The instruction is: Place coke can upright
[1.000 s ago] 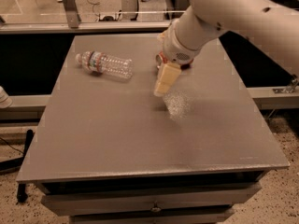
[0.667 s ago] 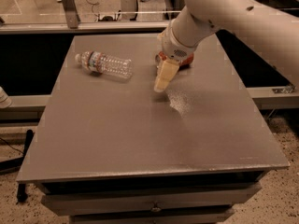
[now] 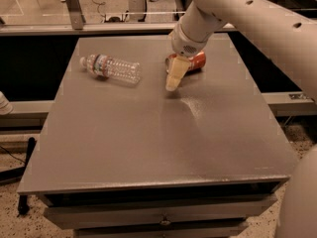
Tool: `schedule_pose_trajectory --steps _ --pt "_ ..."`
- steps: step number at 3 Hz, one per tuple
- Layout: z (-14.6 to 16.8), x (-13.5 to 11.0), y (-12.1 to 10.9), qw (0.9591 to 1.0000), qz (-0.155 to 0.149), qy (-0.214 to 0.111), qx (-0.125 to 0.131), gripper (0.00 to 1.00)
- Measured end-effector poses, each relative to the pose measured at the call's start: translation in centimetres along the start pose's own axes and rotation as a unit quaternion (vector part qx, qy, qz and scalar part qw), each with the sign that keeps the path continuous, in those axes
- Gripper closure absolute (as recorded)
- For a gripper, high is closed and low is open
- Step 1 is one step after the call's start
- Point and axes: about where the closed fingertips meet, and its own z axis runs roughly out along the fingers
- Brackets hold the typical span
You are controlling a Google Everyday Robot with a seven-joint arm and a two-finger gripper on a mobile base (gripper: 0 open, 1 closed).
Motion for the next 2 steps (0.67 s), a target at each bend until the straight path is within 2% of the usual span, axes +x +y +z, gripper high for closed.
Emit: schedule_pose_trajectory --steps 1,2 --pt "0.2 1.3 -0.6 0.9998 -0.003 0.017 -0.01 0.0" --pt "0.5 2.8 -0.5 0.9992 -0.004 0.032 -0.023 0.16"
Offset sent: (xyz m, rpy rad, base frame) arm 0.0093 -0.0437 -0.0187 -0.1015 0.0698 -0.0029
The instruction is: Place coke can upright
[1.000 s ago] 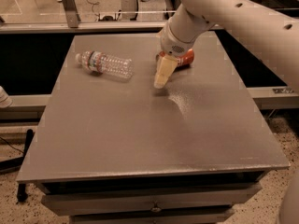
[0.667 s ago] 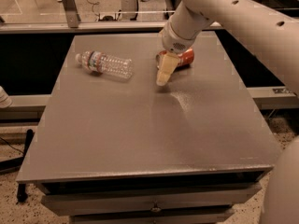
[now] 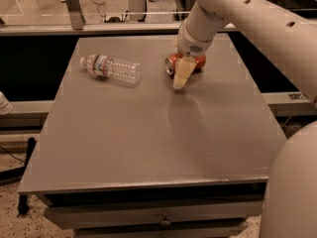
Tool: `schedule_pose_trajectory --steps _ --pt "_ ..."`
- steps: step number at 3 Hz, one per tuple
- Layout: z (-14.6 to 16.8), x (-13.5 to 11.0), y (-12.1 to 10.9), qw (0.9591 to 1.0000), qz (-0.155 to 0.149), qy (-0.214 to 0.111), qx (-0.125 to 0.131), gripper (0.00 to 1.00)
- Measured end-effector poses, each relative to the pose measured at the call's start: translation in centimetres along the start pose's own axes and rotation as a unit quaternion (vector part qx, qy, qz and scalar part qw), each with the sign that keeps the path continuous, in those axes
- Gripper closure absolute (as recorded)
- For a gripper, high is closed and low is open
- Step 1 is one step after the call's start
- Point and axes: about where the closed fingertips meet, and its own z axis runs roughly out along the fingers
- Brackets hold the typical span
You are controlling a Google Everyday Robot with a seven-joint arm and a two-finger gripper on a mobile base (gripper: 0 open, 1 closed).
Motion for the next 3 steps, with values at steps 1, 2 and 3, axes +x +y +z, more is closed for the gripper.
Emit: schedule_pose_trajectory --steps 1,2,3 --pt "0.6 0.7 0.7 0.9999 -0.003 0.007 -0.014 0.4" --pt "0.6 0.8 0.8 0.9998 -0.005 0.009 -0.018 0.63" --pt "-1.8 -0.2 0.7 0.9998 -0.001 -0.013 -0.012 0.88"
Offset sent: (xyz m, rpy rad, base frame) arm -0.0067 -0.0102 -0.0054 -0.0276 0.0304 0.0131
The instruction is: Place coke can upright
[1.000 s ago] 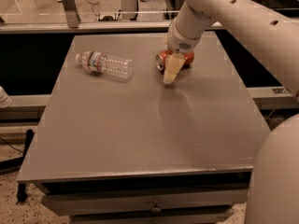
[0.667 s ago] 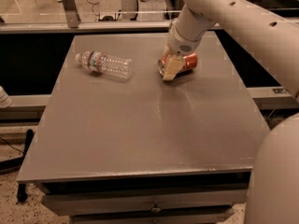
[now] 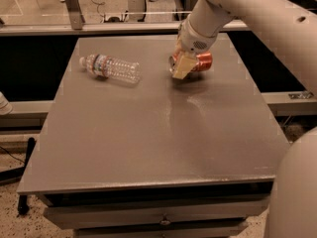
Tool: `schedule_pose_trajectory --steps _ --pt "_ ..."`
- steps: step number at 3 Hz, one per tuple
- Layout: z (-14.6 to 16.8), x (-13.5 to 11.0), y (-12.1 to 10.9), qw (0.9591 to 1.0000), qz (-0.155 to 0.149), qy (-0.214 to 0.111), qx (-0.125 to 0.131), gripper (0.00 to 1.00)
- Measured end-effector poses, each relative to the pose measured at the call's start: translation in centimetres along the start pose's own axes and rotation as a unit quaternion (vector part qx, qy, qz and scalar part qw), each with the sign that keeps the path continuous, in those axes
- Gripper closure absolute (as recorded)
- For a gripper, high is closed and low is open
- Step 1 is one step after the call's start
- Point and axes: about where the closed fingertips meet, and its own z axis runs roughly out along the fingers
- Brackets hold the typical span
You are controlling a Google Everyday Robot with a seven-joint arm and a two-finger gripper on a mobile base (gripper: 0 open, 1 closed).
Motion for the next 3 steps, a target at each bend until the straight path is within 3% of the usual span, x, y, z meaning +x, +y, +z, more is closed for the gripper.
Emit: schedule_pose_trajectory --steps 1,2,3 --pt "-3.7 -1.0 0.1 0.9982 0.024 -0.055 0.0 1.0" --pt "-5.9 -1.4 0.2 0.9874 0.055 -0.148 0.001 1.0" --pt "-7.7 -0.6 0.3 0.9562 0.106 -0.273 0.004 1.0"
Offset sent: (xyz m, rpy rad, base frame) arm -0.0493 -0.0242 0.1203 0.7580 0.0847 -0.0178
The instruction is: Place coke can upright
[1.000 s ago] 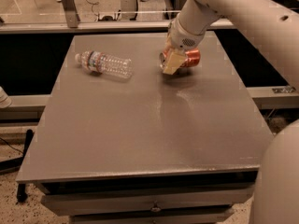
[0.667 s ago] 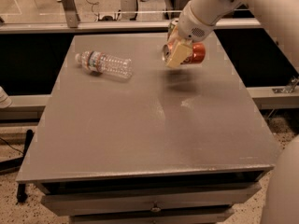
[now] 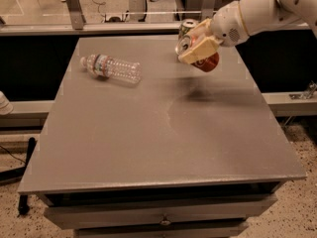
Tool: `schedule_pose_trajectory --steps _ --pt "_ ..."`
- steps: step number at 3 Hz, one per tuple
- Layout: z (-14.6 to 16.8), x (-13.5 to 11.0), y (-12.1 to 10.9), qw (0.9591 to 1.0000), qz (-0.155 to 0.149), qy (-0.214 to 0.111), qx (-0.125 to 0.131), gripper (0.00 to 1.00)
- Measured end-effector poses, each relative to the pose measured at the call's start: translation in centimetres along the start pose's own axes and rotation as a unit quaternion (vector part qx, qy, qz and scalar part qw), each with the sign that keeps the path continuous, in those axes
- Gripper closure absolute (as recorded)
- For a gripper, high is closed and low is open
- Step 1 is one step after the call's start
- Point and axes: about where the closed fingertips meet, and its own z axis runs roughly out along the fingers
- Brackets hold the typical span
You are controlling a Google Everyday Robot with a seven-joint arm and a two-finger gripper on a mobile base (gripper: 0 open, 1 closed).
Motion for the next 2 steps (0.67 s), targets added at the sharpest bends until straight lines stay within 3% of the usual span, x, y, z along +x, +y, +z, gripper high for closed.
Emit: schedule_pose_trajectory --steps 1,2 --pt "-1.9 -0.9 -0.1 0.991 0.042 -0.127 0.007 1.0" --pt "-3.6 -0.4 -0.6 0.9719 0.08 -0.221 0.019 1.0"
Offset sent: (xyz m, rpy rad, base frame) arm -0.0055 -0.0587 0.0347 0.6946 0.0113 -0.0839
